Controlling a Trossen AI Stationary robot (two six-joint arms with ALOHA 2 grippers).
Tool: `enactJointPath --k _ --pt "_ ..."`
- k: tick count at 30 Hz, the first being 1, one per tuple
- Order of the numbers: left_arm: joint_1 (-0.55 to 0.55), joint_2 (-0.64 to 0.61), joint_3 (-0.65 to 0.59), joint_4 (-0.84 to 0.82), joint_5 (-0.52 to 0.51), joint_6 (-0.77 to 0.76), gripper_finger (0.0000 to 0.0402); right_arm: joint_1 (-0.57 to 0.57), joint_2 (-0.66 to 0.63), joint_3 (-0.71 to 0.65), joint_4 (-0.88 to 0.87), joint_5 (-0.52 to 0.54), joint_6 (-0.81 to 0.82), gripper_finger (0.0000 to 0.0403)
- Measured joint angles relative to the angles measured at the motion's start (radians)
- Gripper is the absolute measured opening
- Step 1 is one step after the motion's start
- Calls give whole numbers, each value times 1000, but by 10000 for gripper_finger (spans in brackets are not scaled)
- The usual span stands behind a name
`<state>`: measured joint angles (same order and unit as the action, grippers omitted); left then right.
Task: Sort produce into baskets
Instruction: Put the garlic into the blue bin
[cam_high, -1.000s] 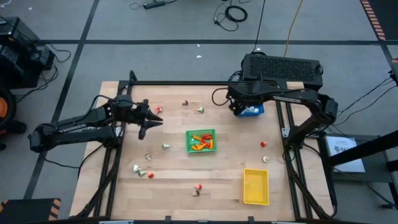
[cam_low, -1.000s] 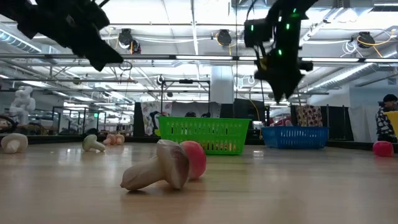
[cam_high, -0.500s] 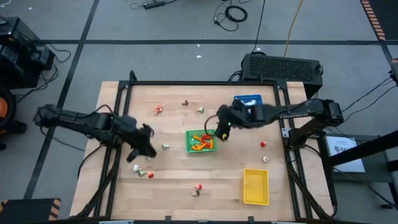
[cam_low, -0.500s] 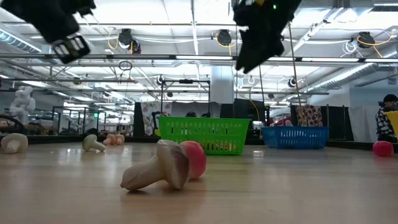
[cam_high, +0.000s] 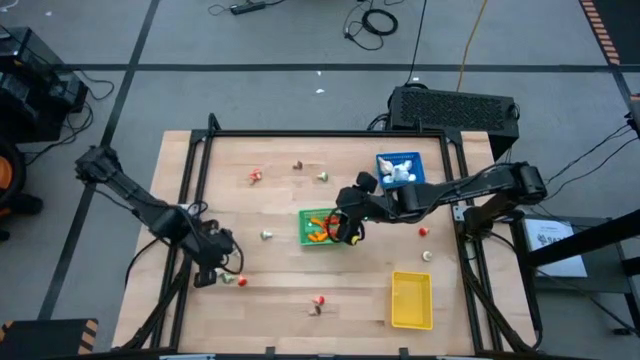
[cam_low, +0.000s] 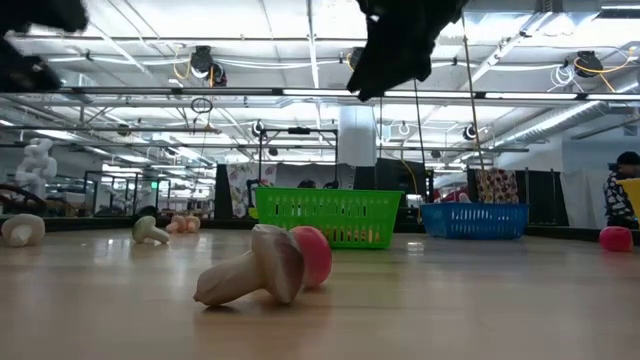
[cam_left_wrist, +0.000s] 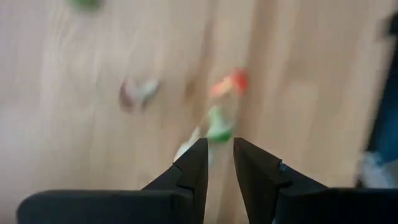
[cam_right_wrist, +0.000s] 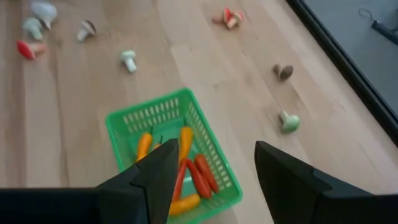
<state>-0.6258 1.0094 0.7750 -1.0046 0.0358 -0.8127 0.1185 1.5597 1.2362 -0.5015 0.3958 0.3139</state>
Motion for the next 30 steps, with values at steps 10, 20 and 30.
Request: enactJointPath --k 10,20,30 --pt "-31 70 -16 -20 11 19 101 1 81 0 4 -4 -36 203" --pt "-32 81 -96 34 29 34 223 7 88 0 43 -5 -88 203" --pt "-32 87 -182 155 62 34 242 14 87 0 42 -5 -110 203"
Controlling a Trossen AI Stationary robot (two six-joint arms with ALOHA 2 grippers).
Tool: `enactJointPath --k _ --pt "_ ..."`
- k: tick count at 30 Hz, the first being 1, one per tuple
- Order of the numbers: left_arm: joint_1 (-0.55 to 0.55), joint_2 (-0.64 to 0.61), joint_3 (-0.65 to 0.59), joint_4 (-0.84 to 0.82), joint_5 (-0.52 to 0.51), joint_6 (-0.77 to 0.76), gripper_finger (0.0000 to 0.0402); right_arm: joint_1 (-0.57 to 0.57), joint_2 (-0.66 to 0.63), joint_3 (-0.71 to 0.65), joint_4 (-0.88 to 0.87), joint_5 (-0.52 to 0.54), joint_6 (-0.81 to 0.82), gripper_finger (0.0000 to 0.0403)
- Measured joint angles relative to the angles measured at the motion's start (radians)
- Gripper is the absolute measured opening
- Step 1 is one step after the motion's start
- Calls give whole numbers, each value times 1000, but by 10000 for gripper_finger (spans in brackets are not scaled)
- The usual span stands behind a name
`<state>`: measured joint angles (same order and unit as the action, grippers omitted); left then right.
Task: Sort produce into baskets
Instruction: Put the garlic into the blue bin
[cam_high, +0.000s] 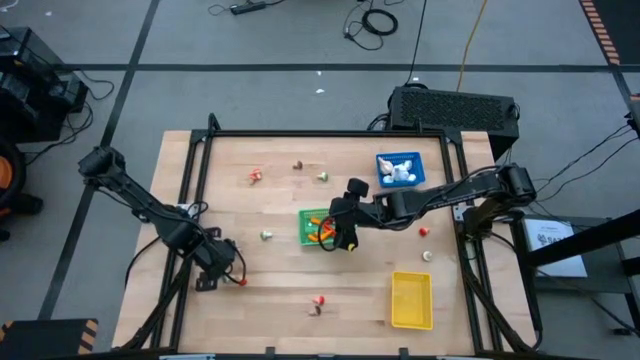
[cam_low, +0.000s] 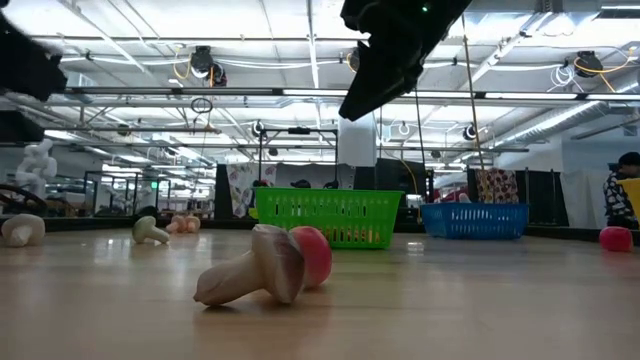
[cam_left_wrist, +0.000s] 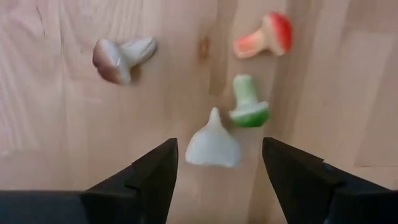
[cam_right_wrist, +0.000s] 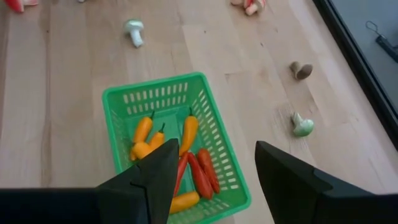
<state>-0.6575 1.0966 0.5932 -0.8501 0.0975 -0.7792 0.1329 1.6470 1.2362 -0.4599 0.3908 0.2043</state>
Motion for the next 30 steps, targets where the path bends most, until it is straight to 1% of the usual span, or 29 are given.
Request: enactJointPath --k 7,13,24,30 --pt "-14 0 -63 17 4 0 242 0 0 0 0 0 0 203" --pt "-44 0 -111 132 18 0 242 0 -1 0 0 0 0 203" --pt "-52 4 -115 125 4 1 242 0 -2 0 1 0 -3 203" --pt "-52 46 -115 127 4 1 242 0 -2 0 2 0 -3 203"
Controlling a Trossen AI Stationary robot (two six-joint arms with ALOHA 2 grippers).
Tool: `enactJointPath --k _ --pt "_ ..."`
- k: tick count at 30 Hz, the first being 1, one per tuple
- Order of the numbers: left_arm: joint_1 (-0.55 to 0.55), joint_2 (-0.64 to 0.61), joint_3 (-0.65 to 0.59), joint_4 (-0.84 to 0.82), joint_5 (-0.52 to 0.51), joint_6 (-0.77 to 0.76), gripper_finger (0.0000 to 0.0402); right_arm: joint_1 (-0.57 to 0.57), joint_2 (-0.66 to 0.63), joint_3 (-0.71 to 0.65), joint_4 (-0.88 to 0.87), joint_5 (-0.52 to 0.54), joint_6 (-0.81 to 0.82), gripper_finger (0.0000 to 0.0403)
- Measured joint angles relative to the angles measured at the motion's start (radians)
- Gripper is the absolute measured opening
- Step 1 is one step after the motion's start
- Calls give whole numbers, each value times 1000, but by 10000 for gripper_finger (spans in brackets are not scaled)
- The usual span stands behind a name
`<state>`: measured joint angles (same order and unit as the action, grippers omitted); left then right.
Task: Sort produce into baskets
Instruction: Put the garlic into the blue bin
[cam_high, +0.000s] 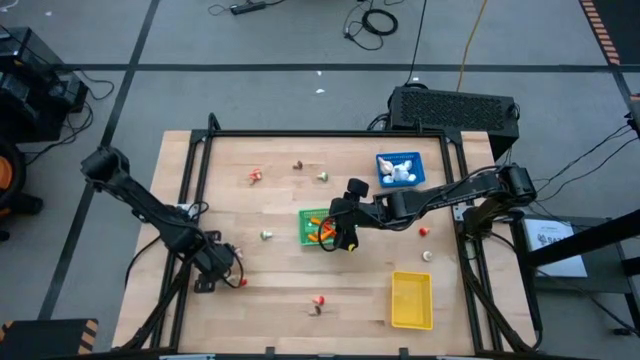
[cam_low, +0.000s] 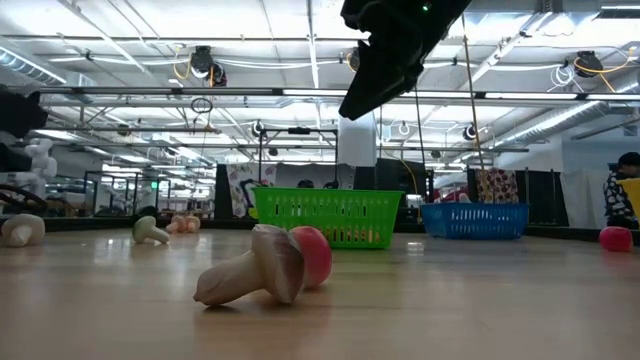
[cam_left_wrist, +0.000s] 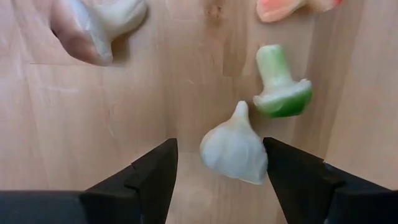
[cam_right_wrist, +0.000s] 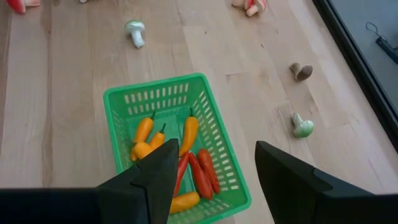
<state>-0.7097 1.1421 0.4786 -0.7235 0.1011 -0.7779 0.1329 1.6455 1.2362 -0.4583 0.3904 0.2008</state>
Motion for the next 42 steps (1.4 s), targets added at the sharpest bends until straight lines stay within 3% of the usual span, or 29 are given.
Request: enactJointPath --k 14,24,29,36,42 --pt "0 48 3 0 15 30 236 0 0 0 6 0 0 203" --pt "1 49 4 -14 3 31 140 0 0 0 6 0 0 203" --pt "19 50 84 -155 18 38 114 0 0 0 7 0 0 203" --pt "86 41 286 -359 -203 144 120 0 2 0 85 0 -9 203" --pt "161 -4 340 -138 -448 296 121 0 77 0 279 -4 -76 203"
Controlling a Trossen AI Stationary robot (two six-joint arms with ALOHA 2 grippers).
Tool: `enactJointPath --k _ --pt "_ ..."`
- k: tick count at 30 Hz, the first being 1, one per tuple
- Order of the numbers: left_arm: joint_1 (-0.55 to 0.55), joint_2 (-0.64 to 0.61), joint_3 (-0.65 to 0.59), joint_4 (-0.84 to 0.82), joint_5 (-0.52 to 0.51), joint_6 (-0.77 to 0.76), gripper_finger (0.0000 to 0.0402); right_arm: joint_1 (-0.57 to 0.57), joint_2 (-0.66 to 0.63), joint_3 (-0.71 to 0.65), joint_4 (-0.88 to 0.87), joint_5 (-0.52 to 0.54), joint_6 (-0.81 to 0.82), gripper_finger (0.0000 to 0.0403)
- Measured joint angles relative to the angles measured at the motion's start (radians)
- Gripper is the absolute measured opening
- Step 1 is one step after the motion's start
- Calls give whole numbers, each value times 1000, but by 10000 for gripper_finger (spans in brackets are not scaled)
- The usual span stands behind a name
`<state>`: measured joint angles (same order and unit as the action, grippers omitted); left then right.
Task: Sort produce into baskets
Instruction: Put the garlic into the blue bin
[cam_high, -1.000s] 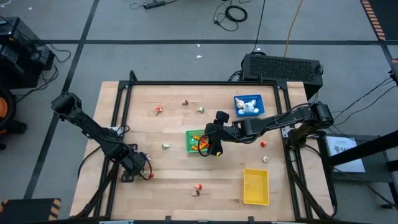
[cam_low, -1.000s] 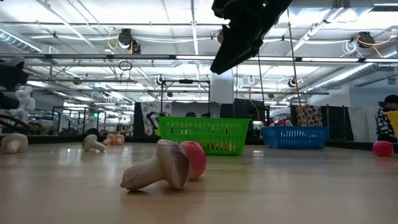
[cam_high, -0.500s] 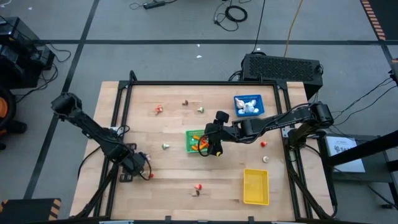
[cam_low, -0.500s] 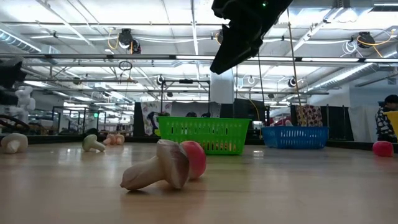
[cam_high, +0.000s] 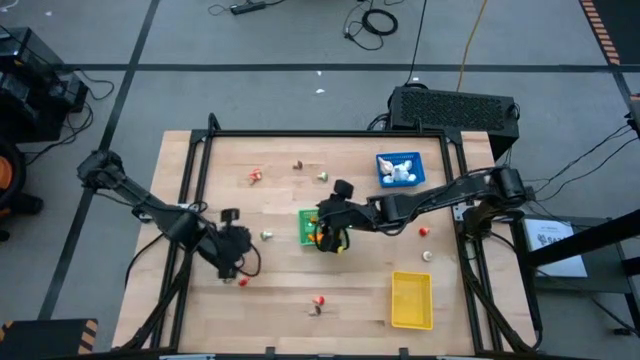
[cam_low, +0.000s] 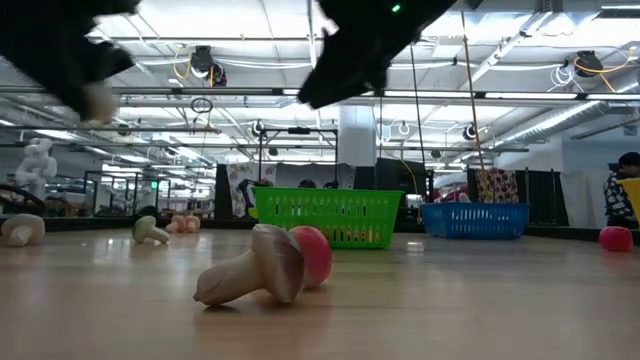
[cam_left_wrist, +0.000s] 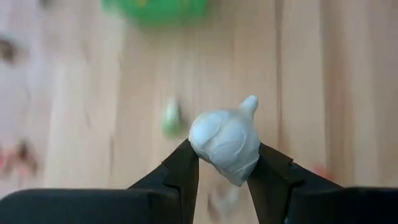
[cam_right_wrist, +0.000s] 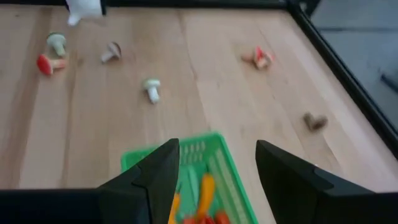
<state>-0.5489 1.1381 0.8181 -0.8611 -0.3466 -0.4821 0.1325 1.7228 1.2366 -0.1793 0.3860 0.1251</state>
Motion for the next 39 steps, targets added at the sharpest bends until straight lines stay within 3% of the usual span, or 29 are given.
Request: enactJointPath --k 5,10,14,20,27,39 --pt "134 -9 -6 176 -26 32 121 -3 96 0 184 0 -192 203" --pt "261 -10 -7 225 -48 42 121 7 143 0 312 1 -443 203" --pt "330 -10 -7 268 -9 100 121 17 166 0 404 1 -539 203" --pt "391 0 -7 370 82 157 121 12 200 0 528 6 -616 203" --pt "422 14 -7 390 89 175 121 1 207 0 576 6 -639 197" --pt "431 15 -7 426 140 180 121 -27 207 0 570 0 -638 107"
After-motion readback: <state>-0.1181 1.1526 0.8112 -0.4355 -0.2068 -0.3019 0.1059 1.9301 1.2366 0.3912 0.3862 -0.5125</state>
